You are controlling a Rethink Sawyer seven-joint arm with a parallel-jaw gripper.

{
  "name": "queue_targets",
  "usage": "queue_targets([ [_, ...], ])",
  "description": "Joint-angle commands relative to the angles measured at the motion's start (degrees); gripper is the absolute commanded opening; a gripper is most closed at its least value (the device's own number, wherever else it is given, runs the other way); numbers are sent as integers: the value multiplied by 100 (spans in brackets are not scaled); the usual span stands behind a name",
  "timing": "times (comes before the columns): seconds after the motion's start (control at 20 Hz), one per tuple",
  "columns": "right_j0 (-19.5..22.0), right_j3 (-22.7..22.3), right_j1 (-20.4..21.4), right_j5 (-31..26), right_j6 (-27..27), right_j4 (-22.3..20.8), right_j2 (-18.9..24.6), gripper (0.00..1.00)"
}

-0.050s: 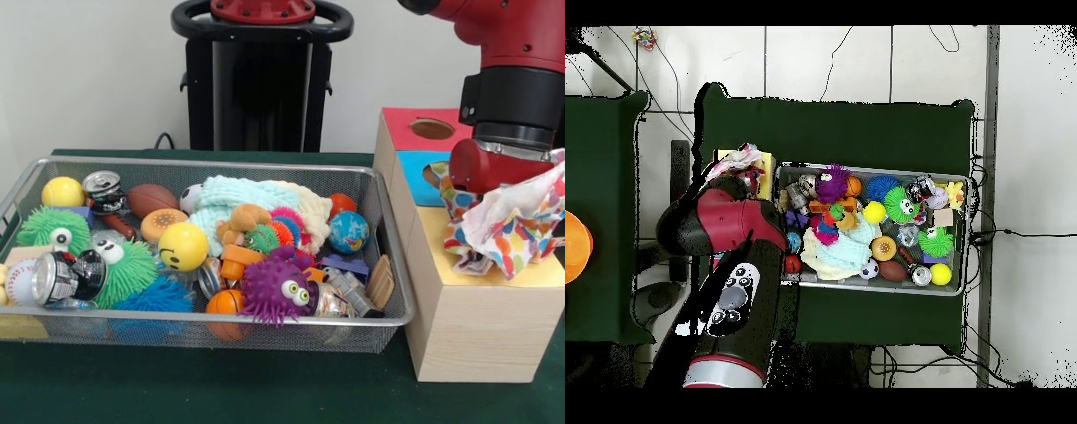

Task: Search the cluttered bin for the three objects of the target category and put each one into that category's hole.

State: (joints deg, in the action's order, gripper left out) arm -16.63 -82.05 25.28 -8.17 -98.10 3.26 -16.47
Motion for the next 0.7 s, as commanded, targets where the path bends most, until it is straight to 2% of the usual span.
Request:
queue_targets([
  [0.05,118,-973,-1073,-494,-1053,66,744,100],
  [0.7,275,-1033,-1071,-468,-951,51,908,100],
])
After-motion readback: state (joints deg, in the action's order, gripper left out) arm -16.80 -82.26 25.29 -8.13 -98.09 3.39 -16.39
